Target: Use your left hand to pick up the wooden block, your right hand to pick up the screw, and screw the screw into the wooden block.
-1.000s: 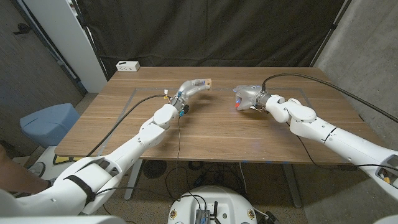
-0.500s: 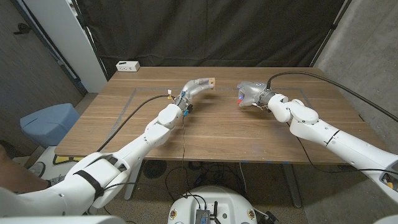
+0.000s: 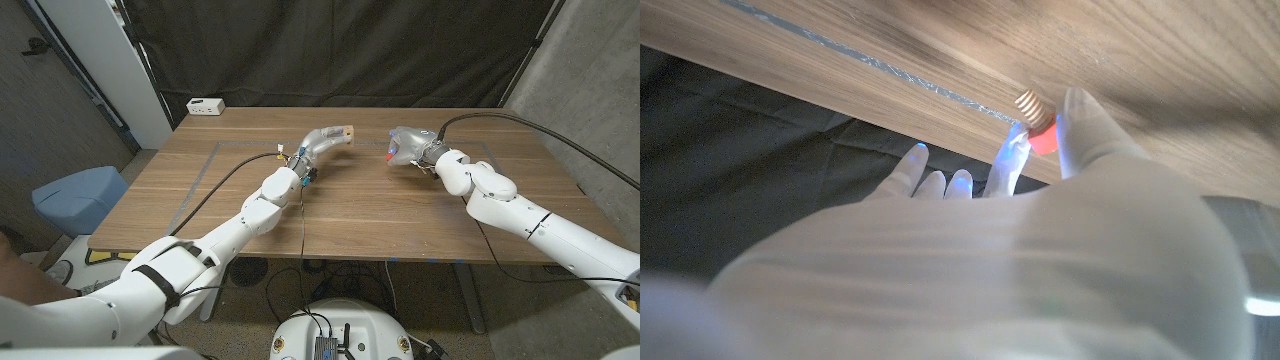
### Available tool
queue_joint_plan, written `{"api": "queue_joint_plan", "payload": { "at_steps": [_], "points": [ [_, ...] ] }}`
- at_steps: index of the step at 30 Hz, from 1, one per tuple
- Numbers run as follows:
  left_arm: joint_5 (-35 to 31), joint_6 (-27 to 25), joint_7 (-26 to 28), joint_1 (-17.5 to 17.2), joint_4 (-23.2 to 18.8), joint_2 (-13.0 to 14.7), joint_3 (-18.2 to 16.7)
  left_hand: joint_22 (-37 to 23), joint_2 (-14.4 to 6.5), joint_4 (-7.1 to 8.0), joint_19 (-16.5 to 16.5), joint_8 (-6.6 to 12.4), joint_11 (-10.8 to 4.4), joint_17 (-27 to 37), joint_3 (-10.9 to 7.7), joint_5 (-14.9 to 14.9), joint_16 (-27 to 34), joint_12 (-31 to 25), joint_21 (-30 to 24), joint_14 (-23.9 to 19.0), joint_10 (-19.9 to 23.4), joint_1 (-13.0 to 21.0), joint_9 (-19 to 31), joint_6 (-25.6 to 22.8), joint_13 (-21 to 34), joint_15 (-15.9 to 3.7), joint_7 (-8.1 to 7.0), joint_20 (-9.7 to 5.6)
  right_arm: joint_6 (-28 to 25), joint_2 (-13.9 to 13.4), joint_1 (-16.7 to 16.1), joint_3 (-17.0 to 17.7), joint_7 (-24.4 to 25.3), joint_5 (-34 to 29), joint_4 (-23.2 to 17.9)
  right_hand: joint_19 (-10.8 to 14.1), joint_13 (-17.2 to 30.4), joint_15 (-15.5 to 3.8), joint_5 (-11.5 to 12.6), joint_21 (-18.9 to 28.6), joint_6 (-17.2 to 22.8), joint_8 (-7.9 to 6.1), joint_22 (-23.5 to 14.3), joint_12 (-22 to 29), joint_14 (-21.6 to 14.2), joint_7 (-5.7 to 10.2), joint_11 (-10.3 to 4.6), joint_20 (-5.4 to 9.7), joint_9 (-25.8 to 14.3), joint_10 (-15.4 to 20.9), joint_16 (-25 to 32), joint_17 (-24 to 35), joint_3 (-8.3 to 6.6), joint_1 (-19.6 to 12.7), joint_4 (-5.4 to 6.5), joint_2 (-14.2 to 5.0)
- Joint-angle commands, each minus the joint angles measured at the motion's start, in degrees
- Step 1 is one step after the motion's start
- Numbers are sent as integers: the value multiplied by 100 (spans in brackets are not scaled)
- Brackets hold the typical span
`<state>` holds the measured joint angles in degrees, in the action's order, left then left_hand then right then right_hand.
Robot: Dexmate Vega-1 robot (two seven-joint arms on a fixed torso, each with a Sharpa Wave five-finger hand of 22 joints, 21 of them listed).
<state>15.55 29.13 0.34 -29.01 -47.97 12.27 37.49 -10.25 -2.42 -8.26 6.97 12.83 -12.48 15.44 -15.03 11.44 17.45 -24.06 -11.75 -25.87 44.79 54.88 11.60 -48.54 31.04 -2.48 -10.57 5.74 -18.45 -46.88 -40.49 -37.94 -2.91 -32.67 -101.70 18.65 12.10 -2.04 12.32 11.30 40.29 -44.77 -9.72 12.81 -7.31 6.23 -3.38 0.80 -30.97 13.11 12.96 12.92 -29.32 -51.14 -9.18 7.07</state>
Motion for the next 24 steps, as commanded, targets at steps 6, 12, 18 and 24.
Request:
{"api": "queue_joint_plan", "payload": {
  "at_steps": [6, 12, 18, 24],
  "points": [
    [-13, 487, -153, 295, 866, -436, 143, -31, -56, 17, 22, 46, -3, 6, -2, 38, 40, 17, -13, -26, 50, -15, 10, -89, 6, -721, -14, -14, -335, 10, -473, 630, 495, 1234, -435, -4, 25, -87, 41, -9, -4, -35, -17, -21, -52, -40, 32, -50, 14, 59, 25, 38, -29, 51, 21, 13],
    [-38, 624, -143, 393, 1140, -567, 183, -31, -62, 20, 21, 41, -3, 5, -1, 38, 37, 24, -13, -21, 49, -21, 9, -81, 8, -708, -15, -4, -317, 13, -585, 790, 686, 1683, -502, -11, 25, -53, 51, -12, -1, -38, -17, -22, -59, -50, 51, -67, 48, 85, 26, 42, -26, 79, 27, 14],
    [31, 820, -194, 518, 1586, -800, 189, -31, -60, 12, 21, 40, -3, 1, -1, 39, 37, 28, -13, -29, 55, -13, 9, -84, 10, -716, -16, -14, -243, 61, -757, 972, 982, 2121, -565, -9, 26, -23, 61, -12, 1, -41, -17, -26, -72, -64, 89, -86, 83, 102, 30, 47, -23, 106, 33, 12],
    [67, 941, -219, 567, 1839, -959, 212, -31, -63, 14, 26, 39, -3, -1, 1, 40, 35, 39, -15, -33, 51, -19, 8, -90, 12, -717, -10, -14, -151, 110, -993, 1168, 1331, 2513, -673, -9, 26, -20, 69, -12, 5, -43, -17, -31, -85, -76, 104, -90, 107, 106, 34, 51, -23, 124, 38, 6]
  ]
}}
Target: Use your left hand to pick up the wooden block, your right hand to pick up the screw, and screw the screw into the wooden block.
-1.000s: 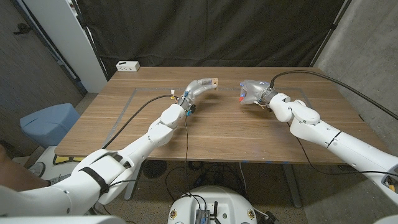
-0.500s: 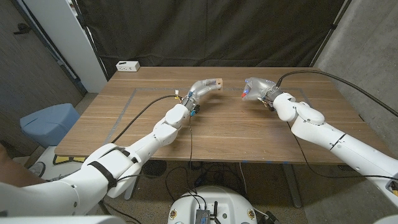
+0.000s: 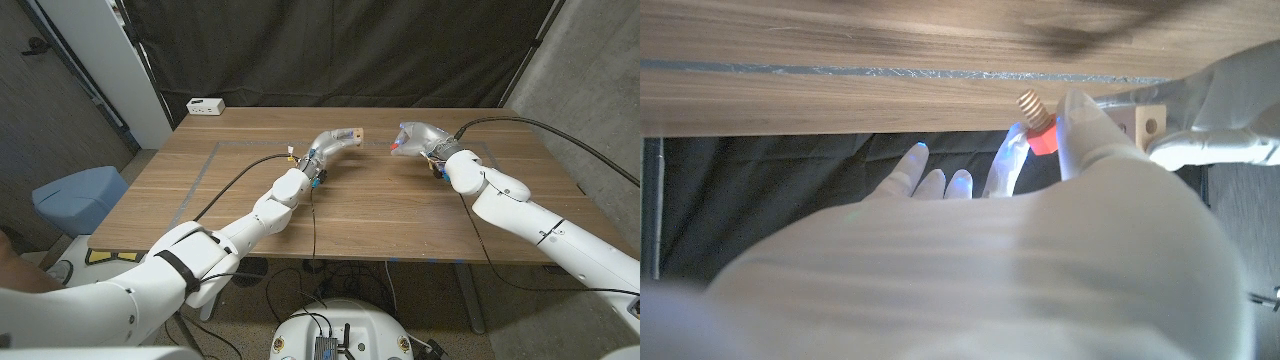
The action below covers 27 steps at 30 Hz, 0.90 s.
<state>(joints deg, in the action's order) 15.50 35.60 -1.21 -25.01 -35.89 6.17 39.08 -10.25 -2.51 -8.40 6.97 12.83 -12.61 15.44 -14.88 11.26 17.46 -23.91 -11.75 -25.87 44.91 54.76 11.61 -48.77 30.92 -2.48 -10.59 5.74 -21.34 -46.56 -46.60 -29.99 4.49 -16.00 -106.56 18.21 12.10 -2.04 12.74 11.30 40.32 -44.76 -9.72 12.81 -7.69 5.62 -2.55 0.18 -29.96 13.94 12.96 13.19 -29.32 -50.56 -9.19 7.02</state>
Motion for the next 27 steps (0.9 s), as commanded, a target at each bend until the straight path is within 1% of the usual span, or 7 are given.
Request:
{"api": "queue_joint_plan", "payload": {
  "at_steps": [1, 6, 12, 14, 20, 27],
  "points": [
    [63, 309, -58, 173, 653, -364, 64, -31, -59, 27, 25, 36, 9, -1, -16, 58, 34, 25, -15, -31, 39, -3, 8, -62, 24, -717, -7, -12, 137, 69, -405, 387, 617, 888, -211, 34, 26, -19, 29, -13, 1, -44, -17, -30, -48, -30, 25, -30, 11, 30, 34, 24, -23, 70, 39, 11],
    [38, 376, -46, 199, 736, -426, 104, -31, -63, 25, 23, 35, 10, -1, -16, 59, 35, 31, -14, -33, 38, 0, 7, -61, 25, -715, -2, -9, 226, 135, -553, 547, 835, 1230, -273, 32, 27, 6, 39, -14, 1, -45, -17, -32, -48, -35, 39, -32, 36, 44, 34, 28, -21, 92, 43, 9],
    [-36, 396, 45, 171, 684, -439, 164, -31, -63, 30, 28, 32, 11, -4, -11, 58, 33, 36, -16, -38, 45, -13, 7, -63, 28, -715, 0, -6, 419, 233, -678, 705, 1027, 1637, -281, 26, 27, 23, 55, -16, -20, -41, -17, -45, -55, -56, 69, -37, 73, 40, 35, 33, -21, 116, 43, 5],
    [-58, 397, 58, 162, 658, -438, 183, -31, -70, 32, 29, 32, 11, -5, -13, 59, 31, 38, -16, -37, 45, -14, 7, -64, 28, -719, 1, -6, 566, 277, -715, 749, 1082, 1774, -238, 24, 27, 35, 60, -17, -29, -38, -17, -47, -59, -67, 81, -41, 84, 43, 36, 35, -22, 122, 43, 3],
    [-54, 358, 67, 98, 544, -441, 195, -31, -76, 35, 28, 37, 11, -6, -12, 59, 31, 44, -16, -46, 51, -21, 7, -82, 31, -710, 2, -8, 878, 406, -765, 798, 1223, 2064, -133, 23, 28, 53, 75, -17, -27, -42, -17, -47, -78, -85, 94, -43, 113, 64, 43, 39, -23, 140, 44, -2],
    [-10, 404, 39, 123, 683, -538, 185, -31, -78, 27, 29, 31, 12, -10, -15, 61, 27, 49, -16, -46, 56, -11, 6, -71, 33, -714, 1, -6, 1228, 602, -769, 804, 1403, 2299, 34, 7, 29, 61, 90, -23, -37, -40, -17, -51, -77, -91, 113, -43, 141, 72, 42, 44, -24, 159, 47, -11]
  ]
}}
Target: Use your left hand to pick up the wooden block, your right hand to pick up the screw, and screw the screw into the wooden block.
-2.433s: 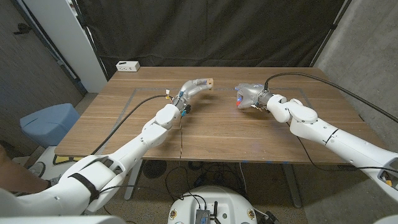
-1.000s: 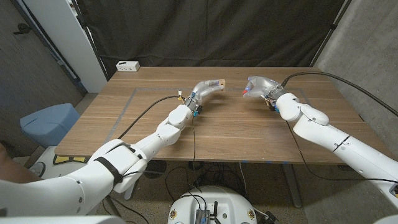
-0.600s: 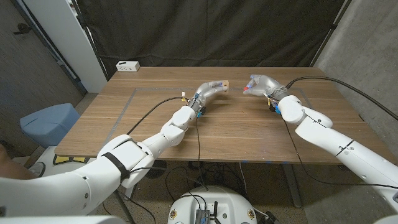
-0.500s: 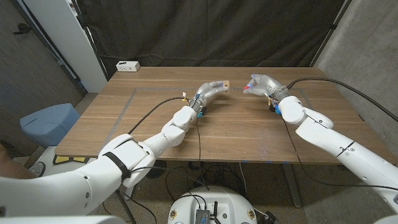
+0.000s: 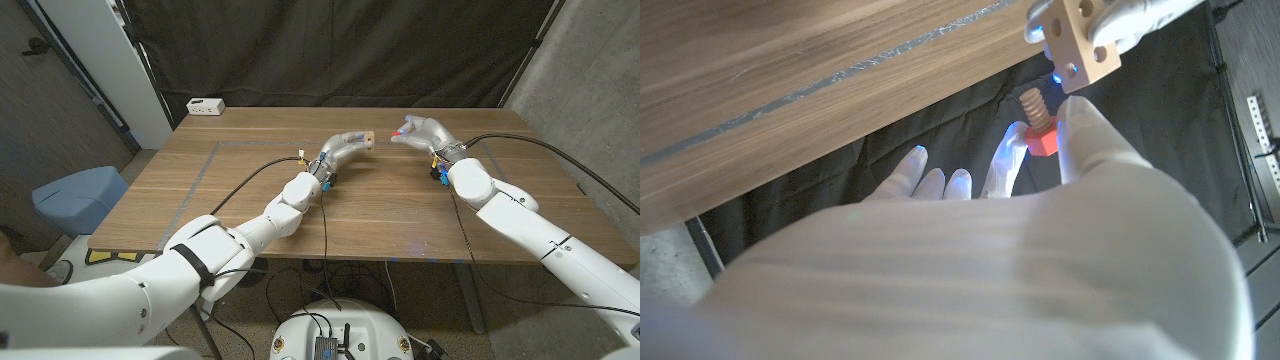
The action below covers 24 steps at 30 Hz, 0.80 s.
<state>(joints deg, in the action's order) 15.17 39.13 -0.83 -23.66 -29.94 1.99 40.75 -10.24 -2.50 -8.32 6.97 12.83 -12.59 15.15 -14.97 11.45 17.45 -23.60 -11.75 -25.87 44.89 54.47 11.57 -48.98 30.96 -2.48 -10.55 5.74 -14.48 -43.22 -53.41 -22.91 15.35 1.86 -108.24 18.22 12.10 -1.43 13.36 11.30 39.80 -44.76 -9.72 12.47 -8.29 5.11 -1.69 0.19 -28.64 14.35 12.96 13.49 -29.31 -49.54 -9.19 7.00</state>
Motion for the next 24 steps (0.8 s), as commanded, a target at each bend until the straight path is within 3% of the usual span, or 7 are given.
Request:
{"api": "queue_joint_plan", "payload": {
  "at_steps": [1, 9, 24],
  "points": [
    [45, 67, -6, -1, 134, -151, 7, -32, -81, 20, 28, 31, 11, 19, -7, 42, 26, 20, -16, -46, 58, 17, 11, -52, 29, -710, -7, -4, 598, 297, -87, 94, 342, 539, 230, 6, 29, 0, 29, -23, 14, -41, -17, -18, -15, -40, 24, -43, 10, 28, 42, 16, -25, 58, 48, -9],
    [120, 166, -35, 179, 597, -419, 0, -32, -87, 18, 28, 27, 10, 17, -7, 43, 23, 32, -16, -47, 53, 18, 10, -50, 32, -713, -4, -4, 969, 576, -96, 98, 602, 727, 448, -7, 30, 11, 45, -26, -18, -32, -18, -22, -15, -54, 39, -41, 41, 38, 42, 21, -23, 85, 53, -17],
    [68, 96, 53, 230, 714, -568, 127, -32, -94, 24, 41, 23, 10, 10, -6, 44, 13, 47, -21, -53, 56, 0, 9, -51, 37, -701, 4, -4, 1522, 793, -162, 146, 927, 767, 644, -5, 32, 11, 83, -21, -17, -40, -18, -20, -44, -49, 55, -41, 103, 79, 52, 32, -25, 129, 57, -36]
  ]
}}
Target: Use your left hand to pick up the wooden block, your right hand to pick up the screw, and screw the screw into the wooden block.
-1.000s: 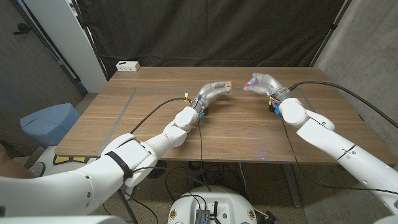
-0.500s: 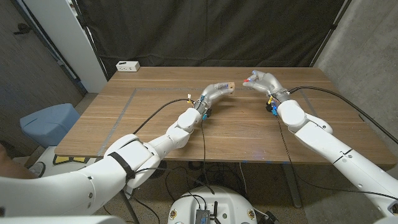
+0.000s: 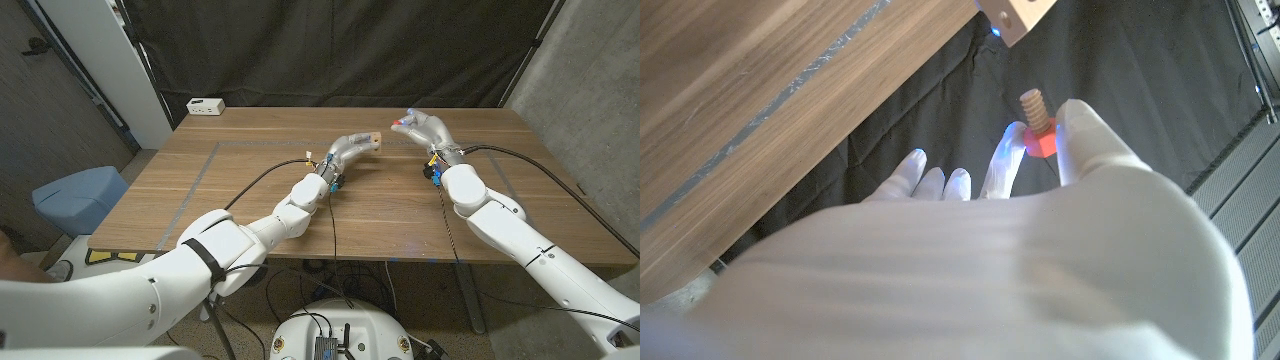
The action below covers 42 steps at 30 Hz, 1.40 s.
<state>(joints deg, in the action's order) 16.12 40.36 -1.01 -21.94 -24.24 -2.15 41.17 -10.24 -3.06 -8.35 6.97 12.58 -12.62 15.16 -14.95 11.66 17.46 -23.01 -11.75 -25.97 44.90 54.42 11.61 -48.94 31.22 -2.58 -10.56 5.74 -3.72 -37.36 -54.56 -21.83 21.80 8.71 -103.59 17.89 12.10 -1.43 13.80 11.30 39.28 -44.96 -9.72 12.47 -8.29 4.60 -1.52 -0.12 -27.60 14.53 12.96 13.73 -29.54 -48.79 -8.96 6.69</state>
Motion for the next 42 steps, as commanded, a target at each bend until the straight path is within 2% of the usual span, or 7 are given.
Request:
{"api": "queue_joint_plan", "payload": {
  "at_steps": [1, 10, 22, 33, 42],
  "points": [
    [-35, -29, 74, 61, 147, -160, 97, -32, -32, 22, 43, 49, 12, 7, -8, 22, 12, -11, -21, -48, 57, 8, 6, -58, 11, -692, 7, -8, 473, 231, -50, 44, 299, 95, 193, 26, 32, 16, 41, -21, 30, -18, -18, -20, -45, -3, 38, -9, 2, 62, 52, 8, -2, 55, 33, -5],
    [-65, -13, 133, 58, 146, -182, 144, -32, -37, 22, 47, 42, 13, 7, -6, 23, 12, -4, -22, -53, 66, 5, 5, -48, 15, -694, 3, 3, 772, 455, -44, 47, 570, 14, 359, 69, 34, 6, 70, -5, 53, -33, -18, -4, -120, -3, 42, -6, 46, 128, 77, 13, -9, 70, 25, -12],
    [-203, 104, 233, 27, 23, -142, 244, -32, -44, 25, 51, 42, 14, 4, -4, 23, 7, 7, -23, -60, 71, -5, 4, -57, 20, -693, 4, -7, 1064, 618, -15, -2, 729, -161, 550, 81, 36, -1, 100, -3, 38, -36, -18, -5, -139, 1, 31, 11, 91, 160, 80, 20, -14, 90, 21, -19],
    [-460, 10, 551, -244, -723, 133, 312, -32, -45, 17, 46, 49, 13, 1, -5, 24, 1, 13, -20, -59, 82, 3, 4, -84, 24, -697, 7, -7, 1077, 660, -80, -13, 865, -323, 517, 28, 38, -5, 134, -24, 5, -32, -19, -25, -131, 29, -4, 15, 140, 141, 73, 29, -21, 113, 20, -33],
    [-507, -139, 569, -346, -961, 207, 295, -32, -49, 14, 44, 45, 14, 2, -4, 25, 3, 18, -19, -69, 92, 5, 4, -81, 28, -698, 5, -7, 1048, 629, -111, -47, 913, -513, 482, -3, 39, 8, 158, -32, -29, -24, -19, -44, -103, 26, -21, 13, 173, 112, 58, 32, -29, 118, 10, -32]
  ]
}}
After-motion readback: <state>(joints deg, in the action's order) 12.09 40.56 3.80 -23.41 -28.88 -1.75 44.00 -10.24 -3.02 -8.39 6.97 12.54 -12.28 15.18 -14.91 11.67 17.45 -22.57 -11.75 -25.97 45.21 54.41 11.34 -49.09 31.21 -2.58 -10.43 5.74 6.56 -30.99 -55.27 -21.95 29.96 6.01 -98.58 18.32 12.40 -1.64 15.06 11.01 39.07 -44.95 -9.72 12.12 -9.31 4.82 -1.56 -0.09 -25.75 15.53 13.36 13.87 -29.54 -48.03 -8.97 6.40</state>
